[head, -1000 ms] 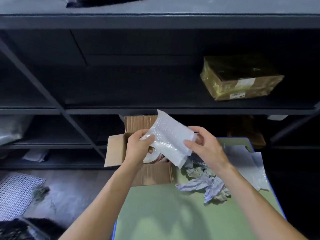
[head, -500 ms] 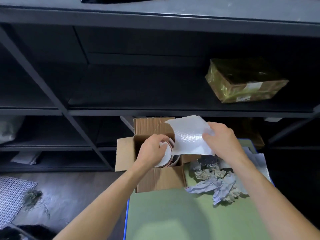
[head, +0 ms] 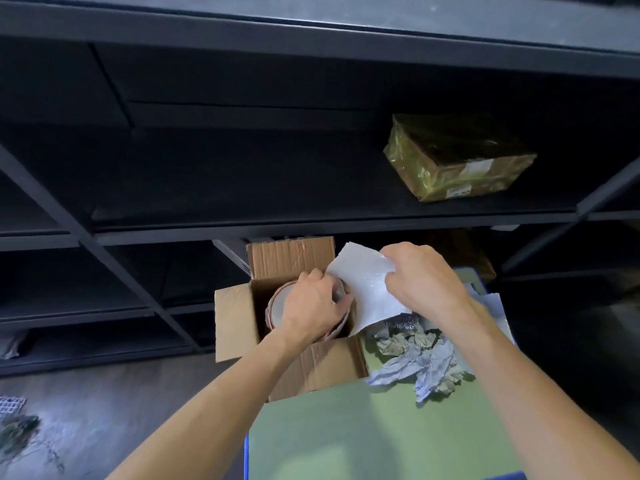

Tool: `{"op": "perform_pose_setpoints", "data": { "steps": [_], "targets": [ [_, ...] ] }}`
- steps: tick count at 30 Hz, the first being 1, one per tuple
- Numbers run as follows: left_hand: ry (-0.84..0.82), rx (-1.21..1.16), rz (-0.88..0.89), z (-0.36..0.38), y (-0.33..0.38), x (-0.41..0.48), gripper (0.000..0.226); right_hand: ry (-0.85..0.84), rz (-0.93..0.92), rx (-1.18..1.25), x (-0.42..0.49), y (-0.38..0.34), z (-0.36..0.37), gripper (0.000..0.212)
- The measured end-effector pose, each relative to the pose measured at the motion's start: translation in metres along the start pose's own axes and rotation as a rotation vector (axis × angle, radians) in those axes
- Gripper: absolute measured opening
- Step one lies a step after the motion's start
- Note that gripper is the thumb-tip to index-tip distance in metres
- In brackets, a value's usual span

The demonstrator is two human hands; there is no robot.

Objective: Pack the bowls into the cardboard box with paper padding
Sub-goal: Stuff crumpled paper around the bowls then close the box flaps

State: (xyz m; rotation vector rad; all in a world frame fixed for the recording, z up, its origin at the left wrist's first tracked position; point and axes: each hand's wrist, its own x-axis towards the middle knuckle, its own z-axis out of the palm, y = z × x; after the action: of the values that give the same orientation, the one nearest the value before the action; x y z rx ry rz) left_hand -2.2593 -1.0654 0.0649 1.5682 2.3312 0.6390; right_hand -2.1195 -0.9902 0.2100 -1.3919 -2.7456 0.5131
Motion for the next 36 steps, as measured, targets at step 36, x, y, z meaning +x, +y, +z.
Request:
{"op": "perform_pose_setpoints", "data": {
  "steps": [36],
  "targets": [
    [-0.059, -0.536, -0.426, 0.006, 0.004, -0.004, 0.031, -0.275, 0.072, -0.070, 0.042, -0.022, 0.083, 0.009]
  ]
}}
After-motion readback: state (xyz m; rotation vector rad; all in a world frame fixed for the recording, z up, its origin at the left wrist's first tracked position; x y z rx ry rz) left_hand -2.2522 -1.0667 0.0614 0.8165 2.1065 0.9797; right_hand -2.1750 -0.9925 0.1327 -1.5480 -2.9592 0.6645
